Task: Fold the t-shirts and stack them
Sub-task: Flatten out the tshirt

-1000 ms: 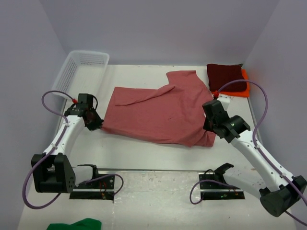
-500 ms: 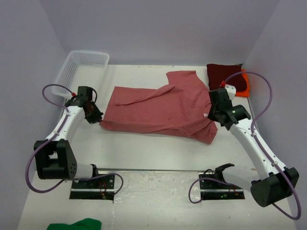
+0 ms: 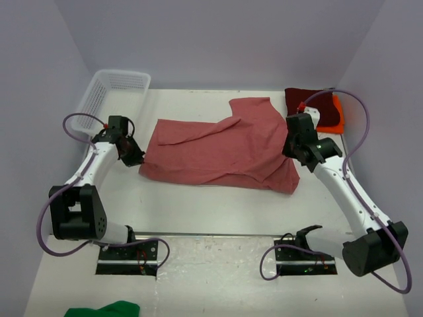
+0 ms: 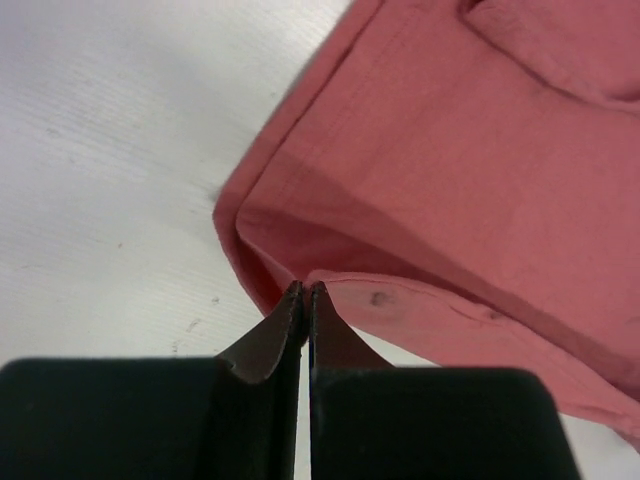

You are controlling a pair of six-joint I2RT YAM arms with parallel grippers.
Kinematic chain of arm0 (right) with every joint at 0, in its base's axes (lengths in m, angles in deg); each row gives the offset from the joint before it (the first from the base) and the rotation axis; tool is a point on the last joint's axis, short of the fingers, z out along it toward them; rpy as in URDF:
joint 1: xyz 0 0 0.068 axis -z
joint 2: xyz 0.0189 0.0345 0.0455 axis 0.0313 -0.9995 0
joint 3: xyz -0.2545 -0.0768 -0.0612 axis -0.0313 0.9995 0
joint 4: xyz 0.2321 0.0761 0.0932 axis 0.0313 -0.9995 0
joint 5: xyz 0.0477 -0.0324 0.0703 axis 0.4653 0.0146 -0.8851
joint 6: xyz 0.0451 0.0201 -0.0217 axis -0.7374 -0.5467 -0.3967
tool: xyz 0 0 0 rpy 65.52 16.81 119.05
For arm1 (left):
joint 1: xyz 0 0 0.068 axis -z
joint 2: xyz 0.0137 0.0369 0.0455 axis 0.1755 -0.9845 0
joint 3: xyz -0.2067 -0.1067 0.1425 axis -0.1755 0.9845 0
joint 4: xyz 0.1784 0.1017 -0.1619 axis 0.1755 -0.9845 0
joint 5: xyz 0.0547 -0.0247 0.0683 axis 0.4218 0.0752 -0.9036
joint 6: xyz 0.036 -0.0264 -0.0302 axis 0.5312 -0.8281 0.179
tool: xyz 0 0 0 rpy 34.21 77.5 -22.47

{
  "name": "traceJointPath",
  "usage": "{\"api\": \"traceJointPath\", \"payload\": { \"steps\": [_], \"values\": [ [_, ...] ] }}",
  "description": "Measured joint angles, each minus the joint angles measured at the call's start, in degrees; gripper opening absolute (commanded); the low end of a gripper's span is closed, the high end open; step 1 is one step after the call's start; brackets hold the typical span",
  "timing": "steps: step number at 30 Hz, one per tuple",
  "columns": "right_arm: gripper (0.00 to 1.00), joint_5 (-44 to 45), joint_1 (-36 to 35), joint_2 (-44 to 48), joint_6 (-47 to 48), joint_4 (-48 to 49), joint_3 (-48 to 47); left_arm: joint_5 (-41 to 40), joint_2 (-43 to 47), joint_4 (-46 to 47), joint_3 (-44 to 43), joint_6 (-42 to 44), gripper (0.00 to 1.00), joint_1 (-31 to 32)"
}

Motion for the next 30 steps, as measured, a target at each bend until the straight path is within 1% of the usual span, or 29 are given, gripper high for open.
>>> {"api": "traceJointPath", "payload": {
  "steps": [4, 7, 12, 13, 16, 21, 25, 27, 30],
  "values": [
    [0.00, -0.50, 0.00, 5.55, 2.58, 0.61, -1.22, 3.43, 4.35, 2.01, -0.02, 1.09, 0.00, 0.00],
    [0.00, -1.03, -0.28, 7.89, 5.70, 0.92, -6.34, 5.46, 9.68, 3.04, -1.42, 2.27, 0.00, 0.00],
    [0.00, -4.76, -1.57, 13.42, 12.90, 4.55, -14.34, 7.87, 16.15, 4.31, -10.54, 5.09, 0.00, 0.00],
    [0.00, -5.51, -1.68, 14.03, 13.94, 4.52, -16.68, 8.50, 17.18, 4.83, -13.03, 5.64, 0.00, 0.00],
    [0.00, -8.31, -2.58, 13.77, 17.55, 4.37, -28.06, 10.71, 19.91, 7.67, -19.23, 6.73, 0.00, 0.00],
    [0.00, -14.40, -4.02, 12.46, 22.82, 4.63, -46.16, 16.90, 25.05, 16.20, -26.60, 7.54, 0.00, 0.00],
    [0.00, -21.62, -4.07, 11.41, 25.40, 3.74, -60.54, 22.10, 26.82, 22.95, -32.96, 7.93, 0.00, 0.00],
    [0.00, -25.38, -4.07, 12.04, 26.88, 4.68, -64.46, 24.28, 27.26, 26.34, -34.95, 8.07, 0.00, 0.00],
    [0.00, -30.27, -4.07, 14.99, 28.35, 6.58, -65.07, 27.54, 28.09, 31.21, -36.92, 8.04, 0.00, 0.00]
  ]
}}
